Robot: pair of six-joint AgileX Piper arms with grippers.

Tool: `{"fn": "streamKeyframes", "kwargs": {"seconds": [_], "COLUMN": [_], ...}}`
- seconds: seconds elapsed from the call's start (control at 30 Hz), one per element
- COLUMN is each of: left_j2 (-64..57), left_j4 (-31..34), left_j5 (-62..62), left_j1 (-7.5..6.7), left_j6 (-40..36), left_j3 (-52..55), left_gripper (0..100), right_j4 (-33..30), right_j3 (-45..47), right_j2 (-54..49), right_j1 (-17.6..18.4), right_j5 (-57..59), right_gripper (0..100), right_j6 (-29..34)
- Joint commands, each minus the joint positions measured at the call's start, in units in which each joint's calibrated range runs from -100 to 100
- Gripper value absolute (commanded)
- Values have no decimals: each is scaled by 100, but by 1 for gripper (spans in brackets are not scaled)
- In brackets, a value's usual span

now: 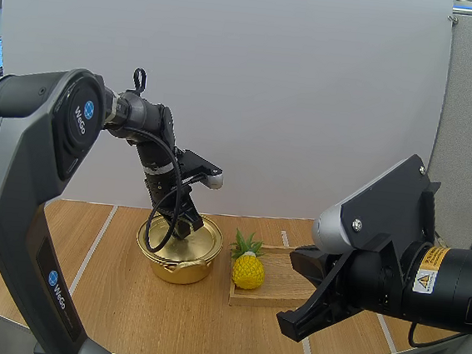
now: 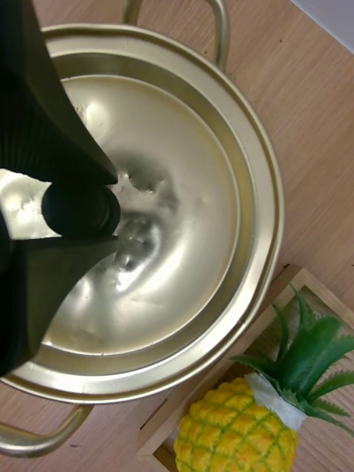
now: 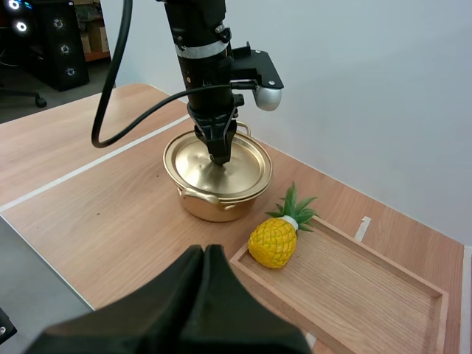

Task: Open the pot, put the grape inside, and close it

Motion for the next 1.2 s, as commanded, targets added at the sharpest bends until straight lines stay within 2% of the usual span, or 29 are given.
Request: {"fn": "streamKeyframes", "kwargs": {"seconds": [0.0, 0.03, 0.07, 0.27, 0.5, 0.93, 1.17], "left_j2": [11, 11, 11, -50, -731, -3312, -4930], "left_j4": [-175, -199, -199, -199, -199, -188, -177], "left_j5": [153, 131, 93, 74, 338, 1568, 1662], "left_j1": [-5, -5, -5, -5, -5, -5, -5], "left_j6": [-45, -45, -45, -45, -74, -207, -342], "left_j3": [17, 17, 17, 17, -204, -983, -1010], "left_gripper": [80, 98, 100, 100, 100, 100, 100], "right_j4": [-27, -27, -27, -27, -27, -27, -27], "right_j3": [19, 19, 19, 19, 19, 19, 19], "right_j2": [-44, -44, -44, -44, -44, -44, -44], "right_j1": [-19, -19, -19, -19, -19, -19, -21], "right_j5": [-21, -21, -21, -21, -21, -21, -39], "right_gripper": [0, 0, 0, 0, 0, 0, 0], "right_j6": [11, 11, 11, 11, 11, 11, 11]}}
